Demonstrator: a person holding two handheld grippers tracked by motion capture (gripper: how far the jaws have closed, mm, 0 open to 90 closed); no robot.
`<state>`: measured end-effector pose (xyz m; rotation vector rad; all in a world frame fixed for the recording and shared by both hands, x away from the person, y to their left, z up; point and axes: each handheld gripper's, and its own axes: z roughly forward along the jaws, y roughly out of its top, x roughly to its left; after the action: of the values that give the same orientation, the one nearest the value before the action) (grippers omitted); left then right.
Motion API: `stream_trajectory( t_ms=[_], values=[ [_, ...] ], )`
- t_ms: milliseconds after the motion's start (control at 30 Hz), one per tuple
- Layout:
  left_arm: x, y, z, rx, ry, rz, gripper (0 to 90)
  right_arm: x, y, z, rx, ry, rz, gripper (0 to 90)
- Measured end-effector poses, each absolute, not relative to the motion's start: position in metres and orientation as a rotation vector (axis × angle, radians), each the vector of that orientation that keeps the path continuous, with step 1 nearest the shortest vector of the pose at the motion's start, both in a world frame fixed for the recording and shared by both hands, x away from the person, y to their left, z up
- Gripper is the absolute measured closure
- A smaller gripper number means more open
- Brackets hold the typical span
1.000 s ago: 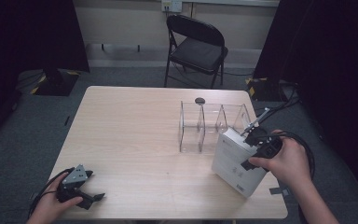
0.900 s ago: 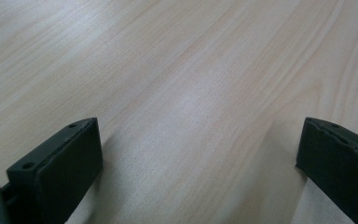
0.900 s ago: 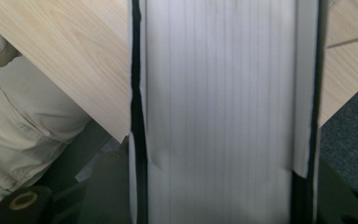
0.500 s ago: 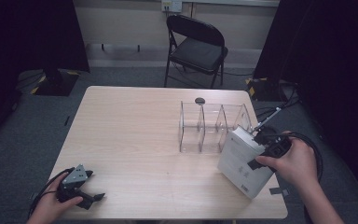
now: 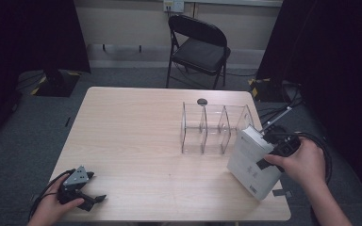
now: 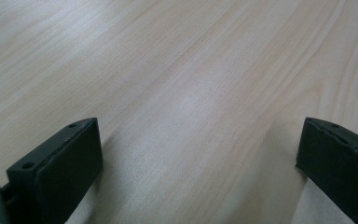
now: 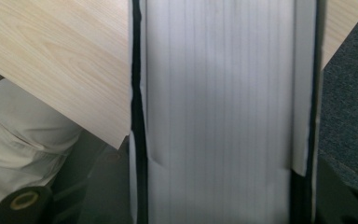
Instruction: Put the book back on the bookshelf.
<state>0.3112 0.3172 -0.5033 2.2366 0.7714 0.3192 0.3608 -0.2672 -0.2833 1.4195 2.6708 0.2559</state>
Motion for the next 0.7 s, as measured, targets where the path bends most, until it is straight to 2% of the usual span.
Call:
stream_trajectory(
  t_ms=[700],
  values=[
    [0.311, 0.317, -0.503, 2.236, 0.772, 0.319, 0.0, 0.389, -0.267, -0.282, 1.547, 2.599, 0.215, 52.7]
  ],
)
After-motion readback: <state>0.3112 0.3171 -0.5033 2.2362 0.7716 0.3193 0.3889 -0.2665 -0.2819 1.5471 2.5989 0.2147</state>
